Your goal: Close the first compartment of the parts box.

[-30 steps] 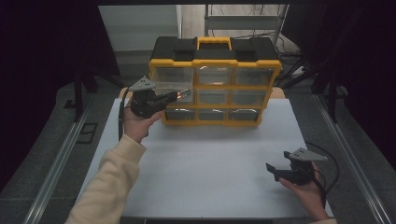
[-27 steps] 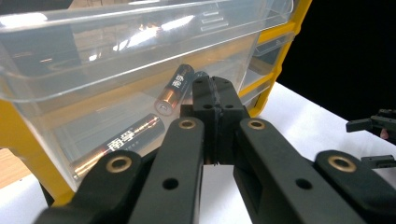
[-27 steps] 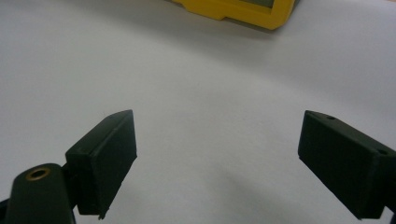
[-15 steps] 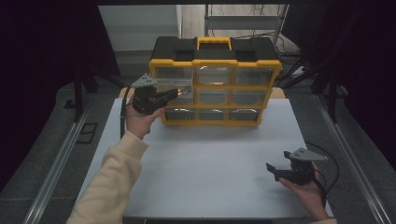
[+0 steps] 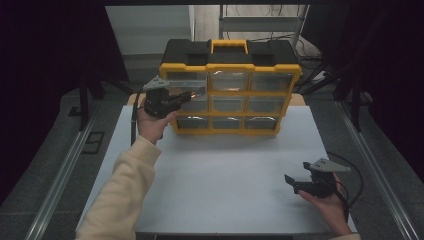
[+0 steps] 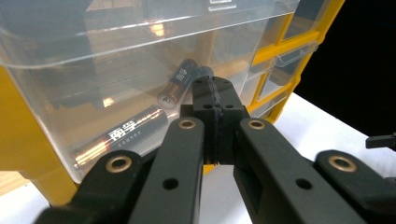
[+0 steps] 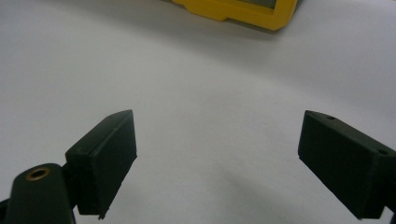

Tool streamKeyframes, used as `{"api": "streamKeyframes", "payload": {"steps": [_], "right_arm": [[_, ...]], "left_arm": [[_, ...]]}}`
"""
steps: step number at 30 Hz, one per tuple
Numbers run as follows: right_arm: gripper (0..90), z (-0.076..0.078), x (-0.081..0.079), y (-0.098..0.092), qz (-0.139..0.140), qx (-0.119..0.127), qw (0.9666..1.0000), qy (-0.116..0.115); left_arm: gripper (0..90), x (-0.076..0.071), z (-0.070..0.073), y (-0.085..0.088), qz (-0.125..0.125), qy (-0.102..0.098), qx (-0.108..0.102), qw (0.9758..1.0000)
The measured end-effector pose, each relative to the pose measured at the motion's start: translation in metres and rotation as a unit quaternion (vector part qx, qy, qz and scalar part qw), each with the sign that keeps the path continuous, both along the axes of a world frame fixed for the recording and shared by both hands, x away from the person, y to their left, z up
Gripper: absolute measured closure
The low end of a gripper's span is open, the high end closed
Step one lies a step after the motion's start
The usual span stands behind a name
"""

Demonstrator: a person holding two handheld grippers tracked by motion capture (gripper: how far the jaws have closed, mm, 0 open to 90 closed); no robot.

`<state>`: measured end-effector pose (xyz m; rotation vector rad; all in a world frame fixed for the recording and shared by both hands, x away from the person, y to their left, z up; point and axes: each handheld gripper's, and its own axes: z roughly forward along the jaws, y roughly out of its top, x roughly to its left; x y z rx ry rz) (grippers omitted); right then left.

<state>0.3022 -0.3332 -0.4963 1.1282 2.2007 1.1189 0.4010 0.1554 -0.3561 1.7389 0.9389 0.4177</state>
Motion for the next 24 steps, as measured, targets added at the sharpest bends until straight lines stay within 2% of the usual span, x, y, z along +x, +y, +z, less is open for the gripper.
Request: {"api": "streamKeyframes", "payload": {"steps": [19, 24], "right_arm": [[12.0, 0.0, -0.003, -0.001, -0.001, 0.001, 1.0, 0.001], [12.0, 0.0, -0.002, -0.001, 0.0, 0.001, 1.0, 0.001]], "left_arm": [[90.0, 0.013, -0.002, 0.001, 0.013, -0.005, -0.021, 0.9997], [90.0, 0.014, 0.0, 0.002, 0.015, -0.007, -0.018, 0.9997]]}}
